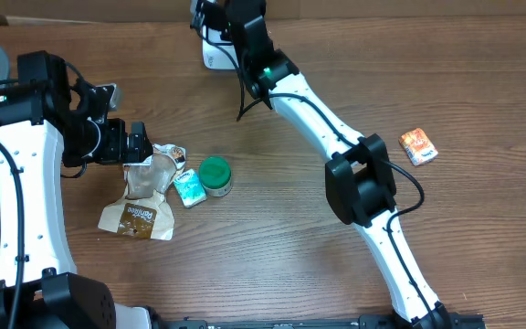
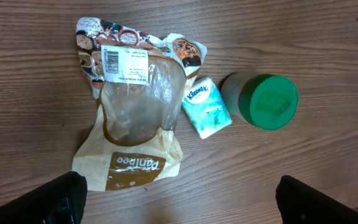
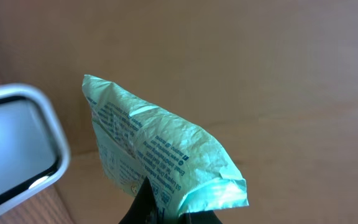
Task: Scan the item barcode
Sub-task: 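Hold green tissue pack in front of the white scanner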
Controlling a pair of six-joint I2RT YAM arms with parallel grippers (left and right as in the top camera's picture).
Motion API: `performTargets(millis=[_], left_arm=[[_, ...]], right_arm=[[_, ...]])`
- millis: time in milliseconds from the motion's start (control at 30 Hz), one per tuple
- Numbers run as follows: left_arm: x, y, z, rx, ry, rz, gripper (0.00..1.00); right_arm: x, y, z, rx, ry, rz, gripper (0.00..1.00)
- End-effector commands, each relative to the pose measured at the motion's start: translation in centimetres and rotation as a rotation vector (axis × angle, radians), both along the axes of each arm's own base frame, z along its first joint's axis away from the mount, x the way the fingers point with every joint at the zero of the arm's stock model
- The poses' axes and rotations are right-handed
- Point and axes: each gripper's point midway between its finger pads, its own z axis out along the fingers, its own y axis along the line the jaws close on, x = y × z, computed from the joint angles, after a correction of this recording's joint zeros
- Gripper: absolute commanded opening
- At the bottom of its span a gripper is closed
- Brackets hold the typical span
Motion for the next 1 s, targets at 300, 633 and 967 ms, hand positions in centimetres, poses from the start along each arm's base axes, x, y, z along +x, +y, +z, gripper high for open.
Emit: performTargets(millis=[300, 633, 967], left_arm=[[0.1, -0.1, -0.2, -0.007, -0.001, -0.025, 0.99], [0.1, -0.1, -0.2, -0.007, -0.001, -0.025, 1.00], [0.1, -0.1, -0.2, -0.007, -0.001, -0.025, 1.00]], right_arm=[[0.4, 0.1, -1.1, -0.117, -0.023, 0.021, 0.04], [0.2, 0.1, -2.7, -0.152, 0.029, 0.028, 0.04], [-0.5, 0.5, -4.6, -0.193, 0.099, 0.059, 0.04]])
